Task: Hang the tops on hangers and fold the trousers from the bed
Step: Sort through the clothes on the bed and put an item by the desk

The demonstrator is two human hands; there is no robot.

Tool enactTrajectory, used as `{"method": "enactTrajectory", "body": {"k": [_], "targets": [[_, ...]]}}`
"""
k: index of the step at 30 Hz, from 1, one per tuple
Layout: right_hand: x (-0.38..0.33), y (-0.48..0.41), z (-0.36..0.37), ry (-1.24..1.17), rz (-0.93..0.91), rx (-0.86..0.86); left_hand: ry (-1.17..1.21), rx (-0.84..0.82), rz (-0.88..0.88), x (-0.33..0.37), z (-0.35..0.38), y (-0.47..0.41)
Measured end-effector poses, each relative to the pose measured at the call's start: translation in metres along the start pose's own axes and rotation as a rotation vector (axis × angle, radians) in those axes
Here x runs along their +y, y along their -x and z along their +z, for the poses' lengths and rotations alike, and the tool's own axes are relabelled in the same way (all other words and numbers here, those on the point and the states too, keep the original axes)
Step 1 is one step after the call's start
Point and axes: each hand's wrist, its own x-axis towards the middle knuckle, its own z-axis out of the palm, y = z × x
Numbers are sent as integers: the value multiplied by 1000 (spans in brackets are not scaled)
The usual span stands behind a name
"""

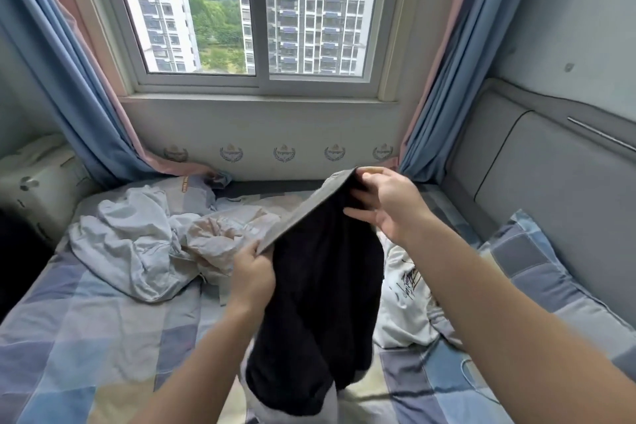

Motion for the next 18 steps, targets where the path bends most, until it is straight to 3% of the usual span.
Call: {"method": "enactTrajectory", "body": {"k": [3, 6, 9, 12, 15, 18], "targets": [[28, 10, -13, 204, 51, -30, 119, -30, -94, 33, -7, -1], [57, 31, -23, 336, -51, -34, 89, -111, -177, 49, -7, 7], [88, 54, -27, 416, -140, -173, 125, -163, -275, 52, -5, 19], [136, 70, -26, 630, -71, -303, 230, -202, -328, 57, 0, 27], [178, 83, -17, 681, 3, -413, 322, -213, -347, 63, 9, 32], [204, 88, -10, 772, 33, -369, 430, -208, -357, 69, 15, 31]]}}
